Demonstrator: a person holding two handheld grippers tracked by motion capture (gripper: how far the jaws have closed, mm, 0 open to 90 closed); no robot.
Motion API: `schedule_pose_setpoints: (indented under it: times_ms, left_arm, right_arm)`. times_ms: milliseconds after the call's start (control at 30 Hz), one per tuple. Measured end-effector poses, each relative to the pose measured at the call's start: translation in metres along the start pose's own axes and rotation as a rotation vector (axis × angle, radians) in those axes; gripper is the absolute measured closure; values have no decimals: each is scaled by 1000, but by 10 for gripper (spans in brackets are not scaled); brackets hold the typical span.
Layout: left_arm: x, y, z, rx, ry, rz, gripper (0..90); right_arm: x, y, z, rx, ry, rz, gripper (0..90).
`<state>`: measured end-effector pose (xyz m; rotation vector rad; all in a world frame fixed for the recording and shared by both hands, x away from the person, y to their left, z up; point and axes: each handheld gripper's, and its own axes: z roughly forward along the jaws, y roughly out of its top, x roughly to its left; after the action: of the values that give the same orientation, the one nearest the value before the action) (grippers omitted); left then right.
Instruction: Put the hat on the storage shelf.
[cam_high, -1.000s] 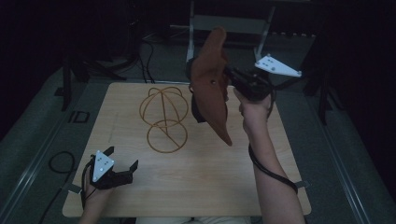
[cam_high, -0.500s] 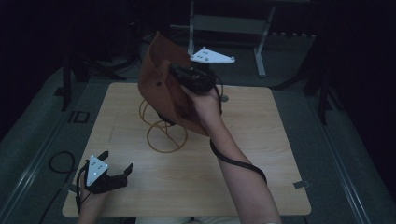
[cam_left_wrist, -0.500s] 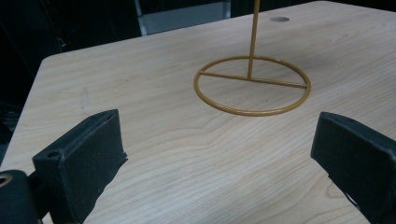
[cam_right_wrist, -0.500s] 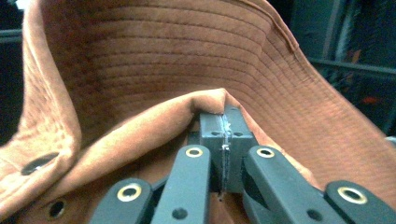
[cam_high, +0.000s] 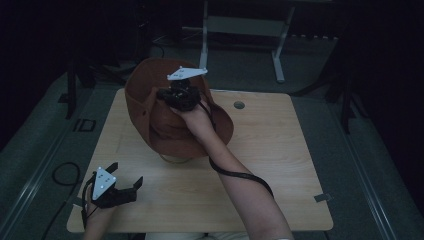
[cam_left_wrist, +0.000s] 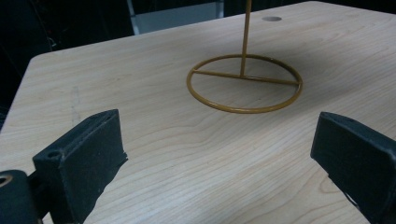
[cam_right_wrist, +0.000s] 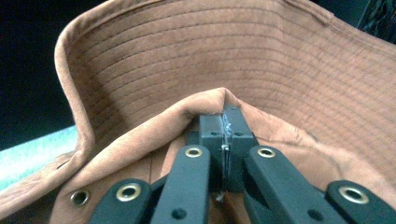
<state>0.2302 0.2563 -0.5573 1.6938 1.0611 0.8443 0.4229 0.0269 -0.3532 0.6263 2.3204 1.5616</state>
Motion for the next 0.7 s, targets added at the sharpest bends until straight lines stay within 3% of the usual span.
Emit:
schedule_pose_setpoints:
  times_ms: [100, 267, 400, 700]
  left_arm:
    - [0, -1, 1, 5, -8, -3, 30]
    - [-1, -2, 1, 2, -13, -13, 31]
    - [0, -2, 1, -5, -4, -19, 30]
    - [0, -3, 2, -7, -9, -28, 30]
  right_arm:
    - [2, -2, 1, 6, 7, -5, 810]
    - [4, 3, -2, 50, 39, -14, 543]
    - [0, 7, -16, 17, 43, 11, 481]
    - [-9, 3, -48, 0, 58, -10, 375]
